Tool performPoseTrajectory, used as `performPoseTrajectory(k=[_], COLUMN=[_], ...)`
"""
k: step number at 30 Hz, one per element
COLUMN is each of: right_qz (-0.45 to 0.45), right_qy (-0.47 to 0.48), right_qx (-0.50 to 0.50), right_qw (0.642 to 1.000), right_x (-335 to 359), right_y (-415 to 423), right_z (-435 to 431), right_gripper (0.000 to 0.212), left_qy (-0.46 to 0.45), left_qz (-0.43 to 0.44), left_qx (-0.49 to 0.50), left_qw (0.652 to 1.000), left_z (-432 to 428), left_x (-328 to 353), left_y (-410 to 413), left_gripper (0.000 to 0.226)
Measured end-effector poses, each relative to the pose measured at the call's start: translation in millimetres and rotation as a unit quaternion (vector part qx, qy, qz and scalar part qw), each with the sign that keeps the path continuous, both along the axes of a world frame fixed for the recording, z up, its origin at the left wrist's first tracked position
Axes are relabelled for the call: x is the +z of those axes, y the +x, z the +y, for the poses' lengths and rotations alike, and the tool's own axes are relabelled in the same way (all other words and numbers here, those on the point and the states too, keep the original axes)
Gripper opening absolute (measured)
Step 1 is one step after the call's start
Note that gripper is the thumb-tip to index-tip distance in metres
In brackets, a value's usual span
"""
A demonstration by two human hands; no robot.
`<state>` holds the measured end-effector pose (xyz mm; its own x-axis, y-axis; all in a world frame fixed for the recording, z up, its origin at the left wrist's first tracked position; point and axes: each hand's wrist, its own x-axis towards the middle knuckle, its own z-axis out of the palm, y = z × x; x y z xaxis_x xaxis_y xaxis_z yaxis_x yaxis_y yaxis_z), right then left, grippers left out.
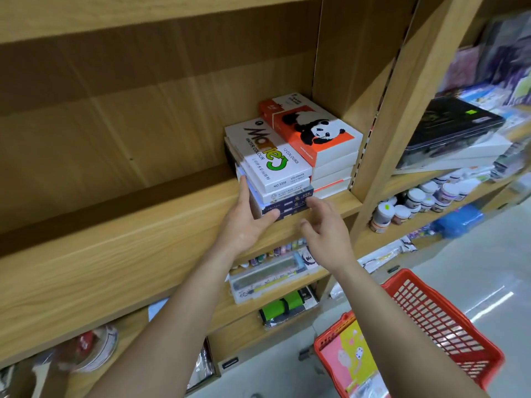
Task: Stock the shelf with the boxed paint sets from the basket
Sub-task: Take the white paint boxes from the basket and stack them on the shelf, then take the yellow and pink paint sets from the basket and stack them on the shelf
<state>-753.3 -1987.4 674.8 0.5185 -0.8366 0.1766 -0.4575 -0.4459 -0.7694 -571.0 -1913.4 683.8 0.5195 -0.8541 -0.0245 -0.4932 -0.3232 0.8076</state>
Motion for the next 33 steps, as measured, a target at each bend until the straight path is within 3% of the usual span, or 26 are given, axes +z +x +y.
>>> performPoseTrajectory(k=[2, 6, 11, 18, 21, 25, 28, 33], right_qz=[0.000, -0.009, 0.067, 0.163, 0.173, 0.173, 0.154, 0.123], right_qy=[0.011, 0.017, 0.049, 0.202, 0.257, 0.316, 0.373, 0.463], right_qx=[0.018, -0.003, -0.108, -0.254, -0.263, -0.262, -0.263, -0.317], right_qw=[1.000, 1.000, 0.991, 0.932, 0.914, 0.895, 0.876, 0.819], right_x=[-1, -8, -50, -144, -179, -228, -281, -378], right_y=[-6, -45, -146, -306, -337, -337, -317, -278], right_z=[2, 5, 1, 26, 44, 54, 55, 44], right_gripper=[0.051, 0.042, 0.040, 0.042, 0.064, 0.052, 0.071, 0.075], left_qy=[-0.019, -0.091, -0.059, 0.158, 0.218, 0.259, 0.259, 0.241], left_qz=[0.006, -0.086, -0.123, -0.129, -0.116, -0.133, -0.152, -0.153], left_qx=[0.010, 0.042, -0.068, -0.233, -0.267, -0.301, -0.319, -0.352], left_qw=[1.000, 0.991, 0.988, 0.951, 0.931, 0.908, 0.899, 0.892], left_z=[12, 56, 74, 28, 11, -19, -46, -93], left_x=[6, 10, -23, -134, -175, -221, -255, -325], left_y=[-5, -42, -106, -192, -216, -233, -237, -229], left_gripper=[0.100, 0.056, 0.038, 0.047, 0.050, 0.059, 0.068, 0.071])
